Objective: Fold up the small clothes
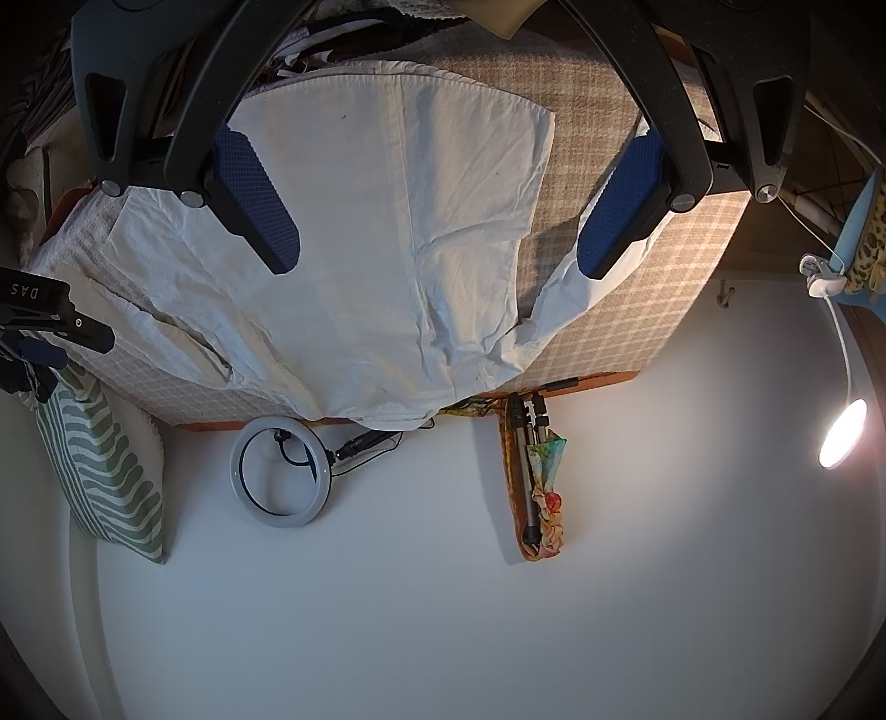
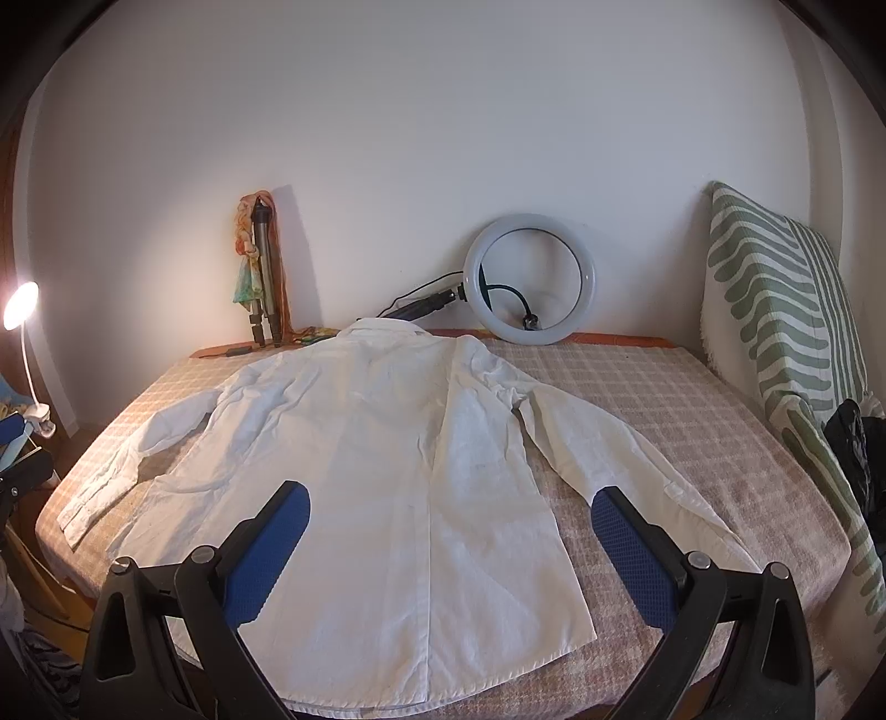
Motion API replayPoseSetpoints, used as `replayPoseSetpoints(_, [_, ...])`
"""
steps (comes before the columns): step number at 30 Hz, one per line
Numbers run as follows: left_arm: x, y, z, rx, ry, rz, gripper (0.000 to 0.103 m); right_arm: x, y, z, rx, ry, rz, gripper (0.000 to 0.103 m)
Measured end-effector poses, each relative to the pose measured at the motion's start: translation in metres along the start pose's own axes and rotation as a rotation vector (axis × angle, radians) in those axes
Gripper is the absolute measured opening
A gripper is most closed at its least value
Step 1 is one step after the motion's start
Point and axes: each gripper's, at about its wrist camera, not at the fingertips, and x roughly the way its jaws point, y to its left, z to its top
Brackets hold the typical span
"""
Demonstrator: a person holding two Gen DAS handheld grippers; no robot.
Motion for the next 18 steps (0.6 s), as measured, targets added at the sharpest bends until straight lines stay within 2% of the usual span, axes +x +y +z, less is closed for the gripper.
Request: replayPoseSetpoints(18, [-0.0003,0.0006,-0.0001,0.002,-0.001,-0.003,0.102,0.0010,0.0011,-0.0009,0.001,0.001,-0.004,0.103])
